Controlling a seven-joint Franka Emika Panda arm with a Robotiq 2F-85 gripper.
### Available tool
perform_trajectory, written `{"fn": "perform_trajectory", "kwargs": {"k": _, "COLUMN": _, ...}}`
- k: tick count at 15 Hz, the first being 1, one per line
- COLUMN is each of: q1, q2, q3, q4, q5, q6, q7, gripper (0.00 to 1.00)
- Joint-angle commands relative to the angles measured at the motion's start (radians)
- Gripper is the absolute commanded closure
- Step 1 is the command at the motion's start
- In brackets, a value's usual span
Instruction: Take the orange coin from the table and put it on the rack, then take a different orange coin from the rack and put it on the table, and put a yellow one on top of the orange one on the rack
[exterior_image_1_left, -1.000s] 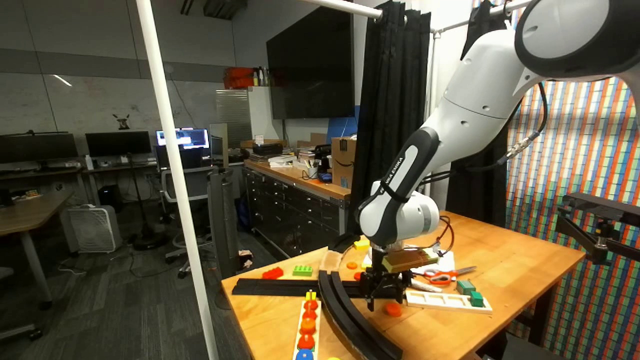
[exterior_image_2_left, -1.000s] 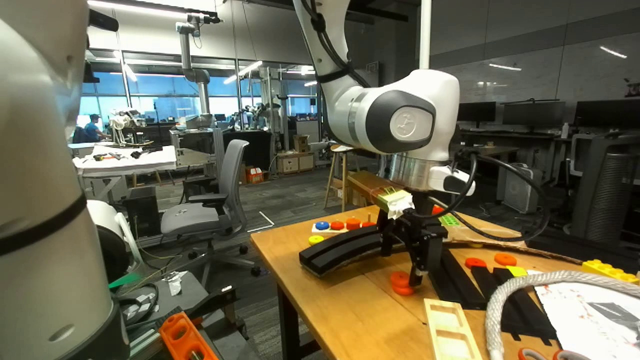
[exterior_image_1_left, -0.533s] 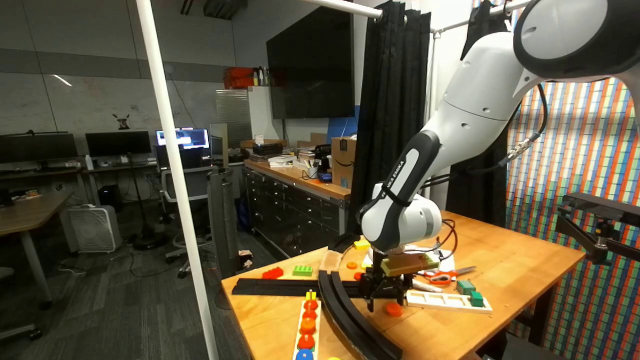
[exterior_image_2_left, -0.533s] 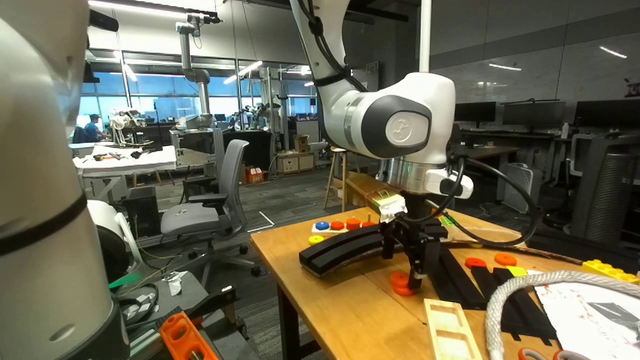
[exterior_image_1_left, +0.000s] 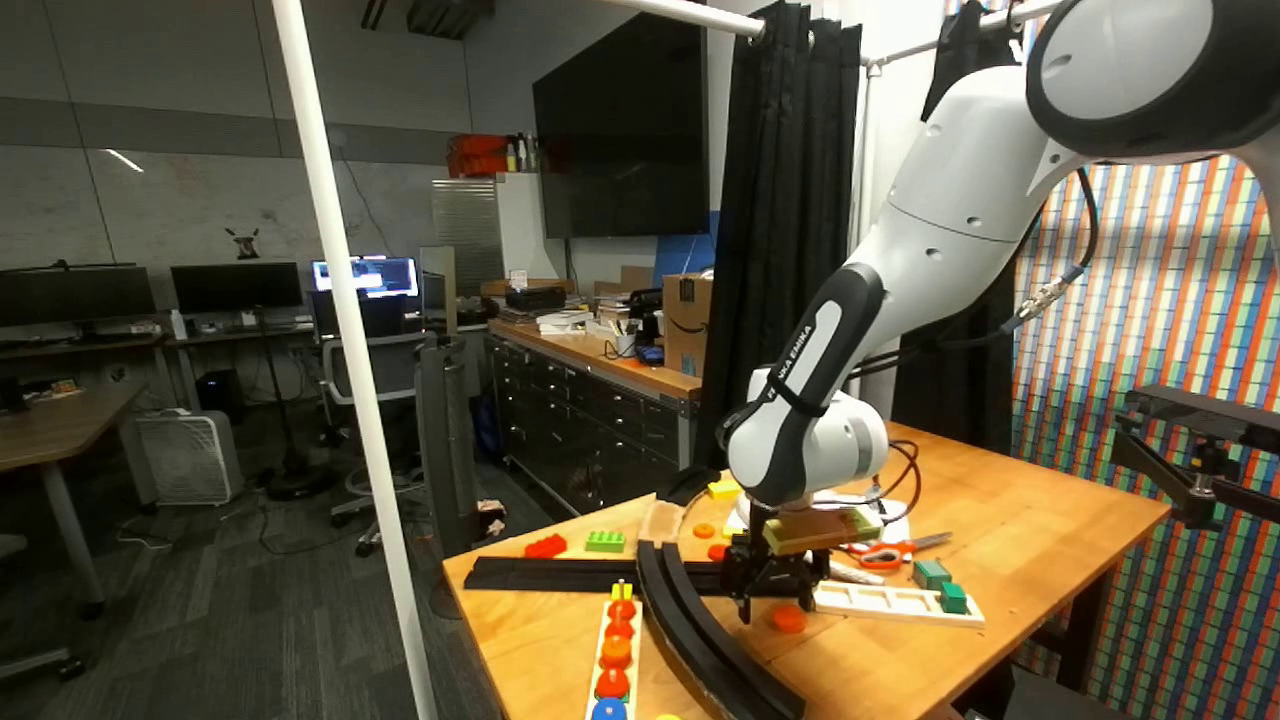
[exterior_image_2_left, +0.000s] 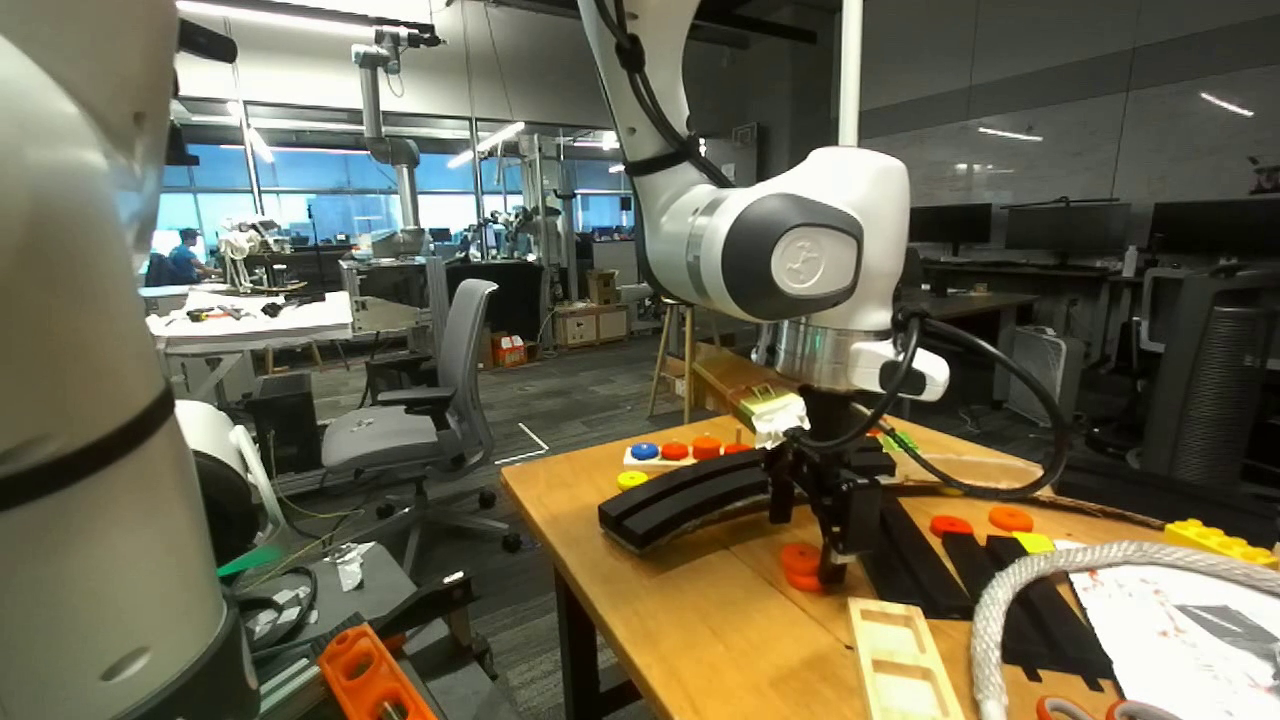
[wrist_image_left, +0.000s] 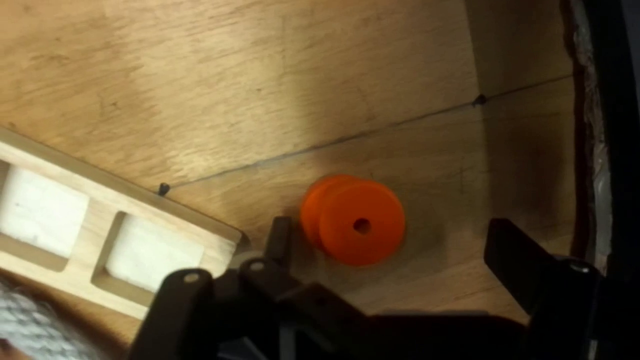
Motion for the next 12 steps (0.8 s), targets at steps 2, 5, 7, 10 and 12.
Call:
{"fn": "perform_trajectory", "kwargs": {"k": 2, "q1": 0.033, "q2": -0.022, "q3": -0.033, "q4": -0.019, "q5": -0.059, "q6": 0.027, "q7": 0.066, "gripper": 0.0}}
{"fn": "perform_trajectory", "kwargs": {"k": 5, "q1": 0.04, "q2": -0.022, "q3": -0.042, "q4": -0.017, "q5": -0.081, "q6": 0.027, "q7": 0.084, "gripper": 0.26}}
{"fn": "perform_trajectory", "kwargs": {"k": 7, "q1": 0.04, "q2": -0.022, "q3": -0.045, "q4": -0.017, "q5": -0.087, "q6": 0.027, "q7": 0.088, "gripper": 0.42}}
{"fn": "perform_trajectory", "kwargs": {"k": 10, "q1": 0.039, "q2": -0.023, "q3": -0.047, "q4": -0.017, "q5": -0.088, "q6": 0.029, "q7": 0.091, "gripper": 0.65}}
{"fn": "perform_trajectory", "kwargs": {"k": 12, "q1": 0.04, "q2": -0.022, "q3": -0.048, "q4": -0.018, "q5": -0.088, "q6": 0.031, "q7": 0.093, "gripper": 0.79}}
